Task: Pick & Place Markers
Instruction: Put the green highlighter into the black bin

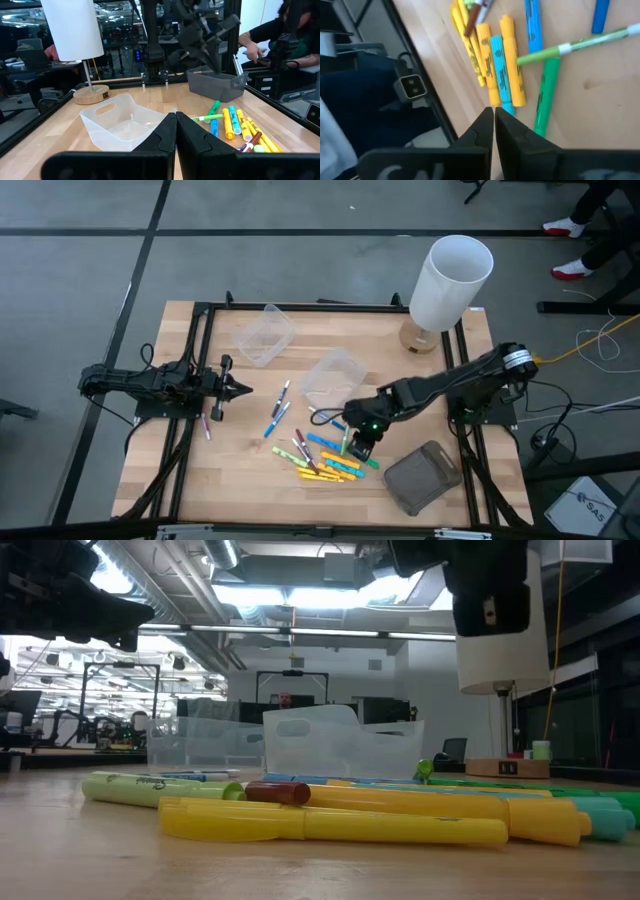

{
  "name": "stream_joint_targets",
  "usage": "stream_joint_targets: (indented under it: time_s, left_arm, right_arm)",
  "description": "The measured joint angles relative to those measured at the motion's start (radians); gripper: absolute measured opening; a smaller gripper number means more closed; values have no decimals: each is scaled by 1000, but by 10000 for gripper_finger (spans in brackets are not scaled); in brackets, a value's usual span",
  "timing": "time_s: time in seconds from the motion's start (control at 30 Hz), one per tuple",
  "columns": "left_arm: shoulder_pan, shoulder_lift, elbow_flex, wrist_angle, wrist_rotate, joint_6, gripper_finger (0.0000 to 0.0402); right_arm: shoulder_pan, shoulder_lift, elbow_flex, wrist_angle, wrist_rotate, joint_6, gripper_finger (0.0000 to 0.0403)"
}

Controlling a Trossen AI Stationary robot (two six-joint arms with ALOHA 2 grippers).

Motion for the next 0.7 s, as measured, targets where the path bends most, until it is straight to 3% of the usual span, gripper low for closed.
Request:
stream_joint_targets:
  time_s: [0.27,0.7]
  left_arm:
    - [0,0,0,0,0,0,4]
    - [0,0,0,0,0,0,4]
  right_arm:
    - [58,50,0,-7,132,99,19]
    - [71,106,0,-100,139,63,19]
